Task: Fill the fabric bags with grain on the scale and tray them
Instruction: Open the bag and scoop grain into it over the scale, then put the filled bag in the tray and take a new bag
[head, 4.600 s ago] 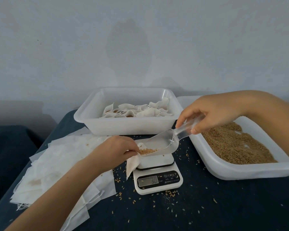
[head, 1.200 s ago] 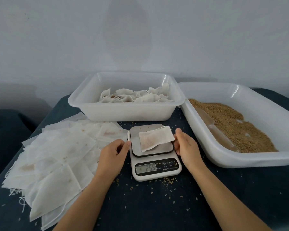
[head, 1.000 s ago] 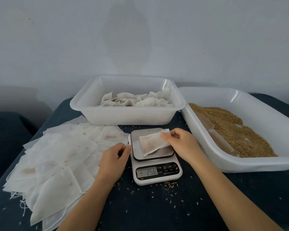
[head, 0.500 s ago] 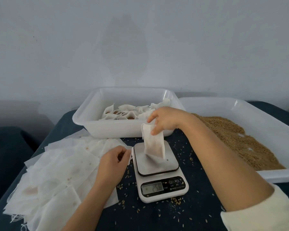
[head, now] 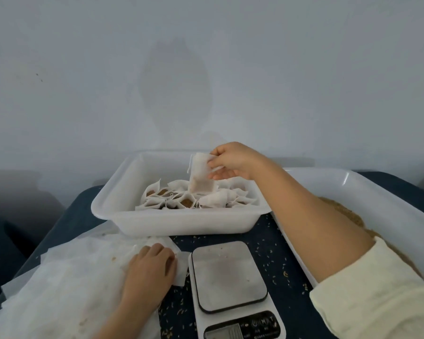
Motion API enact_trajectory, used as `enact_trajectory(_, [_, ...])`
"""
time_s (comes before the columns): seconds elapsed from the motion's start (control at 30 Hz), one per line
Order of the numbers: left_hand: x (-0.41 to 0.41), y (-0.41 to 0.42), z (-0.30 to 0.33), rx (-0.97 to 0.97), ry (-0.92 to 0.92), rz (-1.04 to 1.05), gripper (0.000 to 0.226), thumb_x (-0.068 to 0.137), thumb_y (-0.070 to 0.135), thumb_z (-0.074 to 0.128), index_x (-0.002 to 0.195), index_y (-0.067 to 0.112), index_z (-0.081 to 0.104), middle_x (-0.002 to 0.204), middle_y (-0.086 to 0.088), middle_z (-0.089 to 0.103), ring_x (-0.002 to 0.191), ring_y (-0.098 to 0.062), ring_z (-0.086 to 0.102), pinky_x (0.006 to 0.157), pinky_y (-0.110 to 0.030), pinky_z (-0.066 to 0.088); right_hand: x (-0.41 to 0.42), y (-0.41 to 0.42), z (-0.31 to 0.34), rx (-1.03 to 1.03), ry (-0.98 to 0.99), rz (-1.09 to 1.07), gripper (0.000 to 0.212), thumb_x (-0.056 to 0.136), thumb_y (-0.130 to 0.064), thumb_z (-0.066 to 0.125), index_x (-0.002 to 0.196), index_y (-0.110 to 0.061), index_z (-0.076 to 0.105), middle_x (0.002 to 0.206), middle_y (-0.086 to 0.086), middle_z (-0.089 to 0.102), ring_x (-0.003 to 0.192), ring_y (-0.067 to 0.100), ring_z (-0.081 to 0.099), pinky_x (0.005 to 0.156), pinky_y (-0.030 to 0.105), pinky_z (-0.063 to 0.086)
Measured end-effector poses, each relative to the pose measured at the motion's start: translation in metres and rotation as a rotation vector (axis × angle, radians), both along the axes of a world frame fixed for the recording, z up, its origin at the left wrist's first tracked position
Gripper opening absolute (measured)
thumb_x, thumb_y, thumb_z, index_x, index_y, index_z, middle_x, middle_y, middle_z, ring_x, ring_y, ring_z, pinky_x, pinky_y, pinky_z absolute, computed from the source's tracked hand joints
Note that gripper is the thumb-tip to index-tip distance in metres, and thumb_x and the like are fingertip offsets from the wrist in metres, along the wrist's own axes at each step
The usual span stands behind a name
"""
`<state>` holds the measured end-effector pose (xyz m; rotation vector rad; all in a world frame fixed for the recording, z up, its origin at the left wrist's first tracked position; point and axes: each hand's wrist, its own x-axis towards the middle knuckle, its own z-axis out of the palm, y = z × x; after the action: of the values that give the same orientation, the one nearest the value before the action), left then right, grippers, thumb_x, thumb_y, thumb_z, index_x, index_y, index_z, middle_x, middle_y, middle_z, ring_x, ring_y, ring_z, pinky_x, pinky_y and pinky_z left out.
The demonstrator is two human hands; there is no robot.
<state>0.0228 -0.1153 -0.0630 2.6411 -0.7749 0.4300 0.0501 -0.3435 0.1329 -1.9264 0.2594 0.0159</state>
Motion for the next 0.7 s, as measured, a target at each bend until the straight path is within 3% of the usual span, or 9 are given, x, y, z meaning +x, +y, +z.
enact_trajectory(0.1, [-0.001,-0.001,-0.001,-0.017,0.01,-0.016,0.017,0.092,0.041,0.046,0.096,0.034,0.061,0.098,0.017,0.054,0.087,-0.007,0.042,0.077,-0.021,0.035,0.023,-0.002,-0.013,0.114,-0.114,-0.072,0.012,0.09,0.001,0.059,0.086,-0.01,0.061,0.087,0.009,0.064,0.073,0.017,0.067,0.064,0.023,0.059])
enact_trajectory(0.23, [-0.002,-0.001,0.004,-0.04,0.016,-0.026,0.009,0.084,0.036,0.062,0.088,0.029,0.067,0.092,0.013,0.061,0.085,-0.012,0.051,0.072,-0.024,0.038,0.058,-0.007,-0.041,-0.03,-0.234,-0.254,0.006,0.087,-0.006,0.065,0.086,-0.012,0.067,0.088,0.003,0.065,0.085,0.016,0.062,0.085,0.031,0.055])
enact_trajectory(0.27, [-0.001,-0.002,0.005,-0.012,0.018,-0.036,0.008,0.076,0.033,0.072,0.08,0.029,0.067,0.086,0.013,0.062,0.078,-0.012,0.054,0.068,-0.024,0.04,0.065,-0.008,-0.047,-0.07,-0.25,-0.296,0.006,0.086,-0.007,0.066,0.09,-0.011,0.069,0.086,0.001,0.064,0.083,0.016,0.06,0.085,0.031,0.053])
enact_trajectory(0.33, [0.0,-0.001,0.006,-0.015,0.004,-0.071,0.028,0.049,0.028,0.089,0.061,0.03,0.064,0.067,0.014,0.059,0.059,-0.01,0.056,0.051,-0.021,0.04,0.077,-0.011,-0.061,-0.115,-0.252,-0.335,0.011,0.085,-0.008,0.067,0.094,-0.01,0.071,0.081,-0.003,0.063,0.08,0.015,0.057,0.079,0.027,0.048])
enact_trajectory(0.4, [-0.001,0.0,0.01,0.004,0.005,-0.086,0.036,0.036,0.028,0.093,0.053,0.031,0.061,0.06,0.015,0.056,0.05,-0.008,0.054,0.043,-0.019,0.039,0.084,-0.014,-0.073,-0.163,-0.225,-0.347,0.013,0.084,-0.007,0.066,0.095,-0.009,0.072,0.086,-0.002,0.064,0.082,0.013,0.056,0.077,0.023,0.044])
enact_trajectory(0.53, [0.0,-0.002,0.007,0.005,0.01,-0.124,0.041,0.029,0.029,0.093,0.05,0.032,0.058,0.058,0.015,0.054,0.048,-0.01,0.053,0.044,-0.017,0.035,0.094,-0.016,-0.094,-0.317,-0.092,-0.323,0.016,0.085,-0.007,0.063,0.1,-0.007,0.071,0.095,0.002,0.063,0.089,0.017,0.057,0.078,0.023,0.042])
enact_trajectory(0.7, [0.0,-0.001,-0.002,-0.026,-0.083,-0.123,0.035,0.033,0.039,0.088,0.057,0.032,0.064,0.069,0.015,0.062,0.068,-0.01,0.055,0.056,-0.017,0.044,0.09,-0.02,-0.098,-0.577,0.123,-0.131,0.027,0.093,-0.011,0.055,0.116,-0.007,0.068,0.12,0.01,0.065,0.114,0.026,0.059,0.085,0.023,0.044])
